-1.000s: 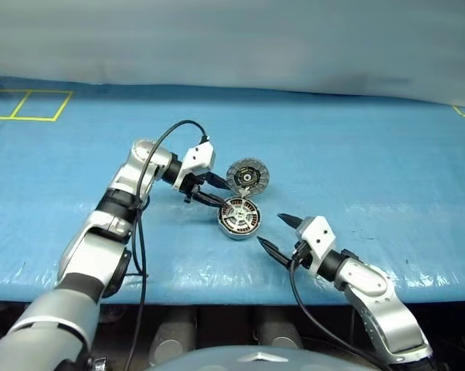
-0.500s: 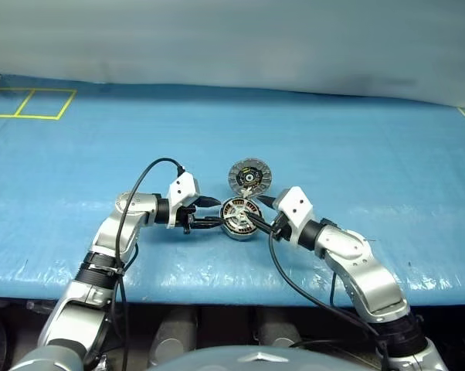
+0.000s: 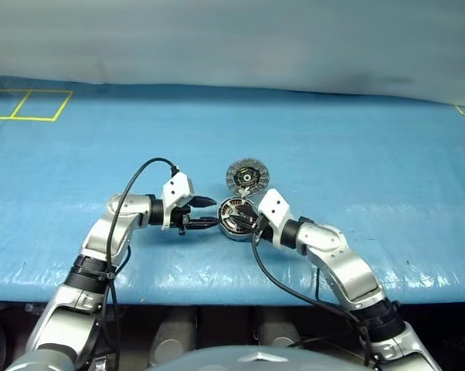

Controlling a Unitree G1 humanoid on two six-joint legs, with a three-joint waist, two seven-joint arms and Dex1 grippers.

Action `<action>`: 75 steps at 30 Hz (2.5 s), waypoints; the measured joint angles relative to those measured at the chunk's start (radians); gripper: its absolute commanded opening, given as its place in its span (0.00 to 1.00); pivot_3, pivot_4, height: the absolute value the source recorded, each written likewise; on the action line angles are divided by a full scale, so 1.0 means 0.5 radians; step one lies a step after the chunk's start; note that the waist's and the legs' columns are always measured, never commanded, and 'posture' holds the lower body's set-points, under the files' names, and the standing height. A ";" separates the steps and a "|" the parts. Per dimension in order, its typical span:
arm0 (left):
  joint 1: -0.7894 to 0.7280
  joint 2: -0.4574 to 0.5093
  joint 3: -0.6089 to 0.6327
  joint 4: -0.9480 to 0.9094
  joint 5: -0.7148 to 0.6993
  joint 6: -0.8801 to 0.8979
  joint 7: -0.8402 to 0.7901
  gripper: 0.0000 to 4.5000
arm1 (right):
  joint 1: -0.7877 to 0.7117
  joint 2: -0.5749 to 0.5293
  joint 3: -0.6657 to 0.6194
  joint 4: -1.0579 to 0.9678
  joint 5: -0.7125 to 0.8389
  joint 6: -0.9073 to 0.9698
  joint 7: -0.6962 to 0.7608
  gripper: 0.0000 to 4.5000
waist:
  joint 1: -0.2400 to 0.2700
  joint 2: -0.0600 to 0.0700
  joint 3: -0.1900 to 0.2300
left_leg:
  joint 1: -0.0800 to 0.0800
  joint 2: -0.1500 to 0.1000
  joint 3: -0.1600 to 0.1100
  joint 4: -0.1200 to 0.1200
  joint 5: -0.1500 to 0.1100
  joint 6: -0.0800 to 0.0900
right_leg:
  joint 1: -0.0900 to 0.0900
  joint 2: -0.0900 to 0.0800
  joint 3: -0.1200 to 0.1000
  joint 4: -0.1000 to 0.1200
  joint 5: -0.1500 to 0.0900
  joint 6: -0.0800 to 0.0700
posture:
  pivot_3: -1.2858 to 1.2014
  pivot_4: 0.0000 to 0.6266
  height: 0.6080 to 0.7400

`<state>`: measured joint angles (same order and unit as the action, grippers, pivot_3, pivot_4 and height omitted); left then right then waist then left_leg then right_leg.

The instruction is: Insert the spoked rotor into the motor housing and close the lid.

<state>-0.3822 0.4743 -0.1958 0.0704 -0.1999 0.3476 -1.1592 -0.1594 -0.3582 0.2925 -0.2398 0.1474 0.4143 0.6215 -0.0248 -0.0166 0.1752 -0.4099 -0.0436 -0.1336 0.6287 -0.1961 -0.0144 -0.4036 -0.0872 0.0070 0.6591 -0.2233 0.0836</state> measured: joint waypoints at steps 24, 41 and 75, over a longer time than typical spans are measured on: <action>0.007 0.014 -0.031 -0.061 -0.091 0.065 0.036 0.58 | 0.035 0.124 -0.062 -0.018 0.066 -0.049 -0.021 0.26 | -0.008 0.006 -0.003 | 0.011 0.002 0.001 -0.007 0.000 -0.001 | 0.008 0.001 0.002 0.000 -0.007 -0.012 | 0.52 0.24 1.00; 0.081 0.012 0.018 -0.064 -0.173 0.056 0.136 0.58 | -0.250 0.074 -0.352 -0.189 0.152 0.120 -0.206 0.01 | -0.006 0.007 -0.003 | 0.011 0.002 0.002 -0.010 0.000 -0.001 | 0.006 0.001 0.003 -0.001 -0.008 -0.013 | 0.52 0.24 1.00; 0.195 -0.078 0.223 -0.059 -0.426 0.071 0.200 0.58 | -0.769 0.205 -0.604 0.699 0.543 0.767 0.019 0.01 | -0.051 0.008 -0.002 | -0.002 0.004 0.008 -0.016 0.004 -0.006 | -0.016 0.006 0.010 0.001 0.006 -0.013 | 0.52 0.24 1.00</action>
<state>-0.2847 0.4352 -0.0844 0.0407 -0.4131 0.3832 -1.0592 -0.5441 -0.2559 -0.0095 0.1095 0.4190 0.7978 0.6307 -0.0503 -0.0125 0.1742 -0.4109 -0.0415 -0.1296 0.6206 -0.1943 -0.0174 -0.4114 -0.0842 0.0121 0.6594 -0.2203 0.0773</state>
